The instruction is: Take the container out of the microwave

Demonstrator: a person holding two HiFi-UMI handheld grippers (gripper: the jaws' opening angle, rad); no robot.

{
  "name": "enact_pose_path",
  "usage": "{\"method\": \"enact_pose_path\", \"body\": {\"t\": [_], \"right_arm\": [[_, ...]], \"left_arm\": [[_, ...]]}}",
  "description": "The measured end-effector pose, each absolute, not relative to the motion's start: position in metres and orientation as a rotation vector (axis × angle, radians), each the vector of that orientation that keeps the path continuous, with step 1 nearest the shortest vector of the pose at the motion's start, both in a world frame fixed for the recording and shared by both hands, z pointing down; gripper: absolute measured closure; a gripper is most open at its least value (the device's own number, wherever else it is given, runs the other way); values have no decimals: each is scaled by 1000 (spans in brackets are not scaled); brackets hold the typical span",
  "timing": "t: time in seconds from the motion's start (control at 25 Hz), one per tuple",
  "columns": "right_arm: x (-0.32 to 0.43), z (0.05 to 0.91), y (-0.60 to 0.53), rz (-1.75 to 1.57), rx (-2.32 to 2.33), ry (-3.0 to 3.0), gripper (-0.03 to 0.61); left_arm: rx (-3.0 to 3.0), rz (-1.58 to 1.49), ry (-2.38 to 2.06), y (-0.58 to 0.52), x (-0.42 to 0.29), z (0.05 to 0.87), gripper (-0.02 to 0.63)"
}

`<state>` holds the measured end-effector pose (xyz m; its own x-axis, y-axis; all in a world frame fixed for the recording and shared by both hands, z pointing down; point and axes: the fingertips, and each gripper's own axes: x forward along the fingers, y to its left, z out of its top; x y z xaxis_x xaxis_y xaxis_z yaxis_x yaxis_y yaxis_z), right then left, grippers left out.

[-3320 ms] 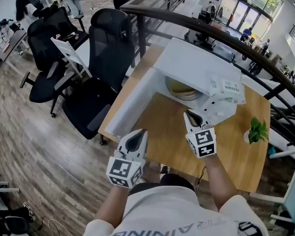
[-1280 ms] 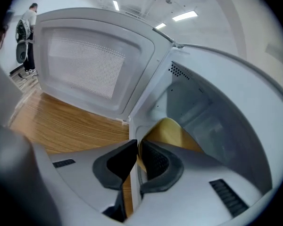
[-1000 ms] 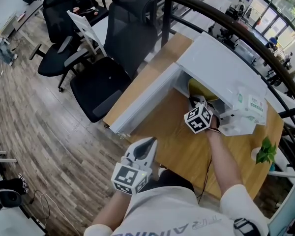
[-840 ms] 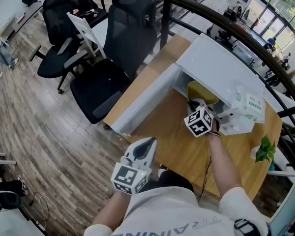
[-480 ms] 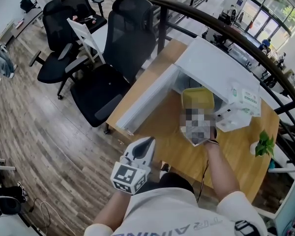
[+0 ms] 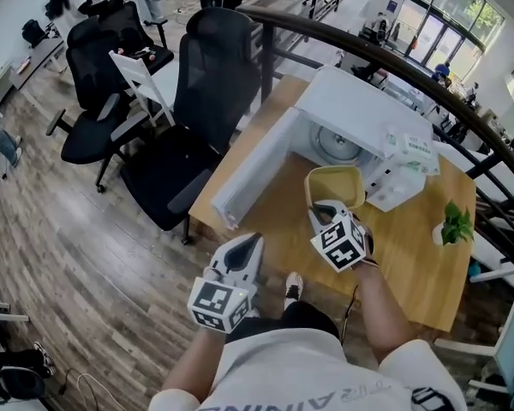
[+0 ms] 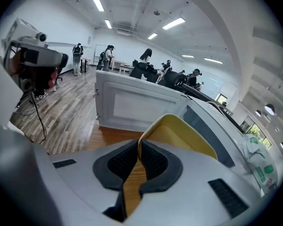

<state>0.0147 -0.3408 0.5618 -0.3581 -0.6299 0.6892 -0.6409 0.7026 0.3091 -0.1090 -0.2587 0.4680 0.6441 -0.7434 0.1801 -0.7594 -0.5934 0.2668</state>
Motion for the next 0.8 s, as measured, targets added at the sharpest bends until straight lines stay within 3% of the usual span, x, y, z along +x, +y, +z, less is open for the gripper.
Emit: {"method": "enact_pose_path", "body": {"t": [0.44,0.8], "right_arm": [[22,542,-269,20,1051,-2040,538],[54,520,-214,22,1040,-2065,538]], "left_arm": [[2557,65,-1140,-223,-121,471,578],[2604,55,-1134,-195,-82,446,578]]}}
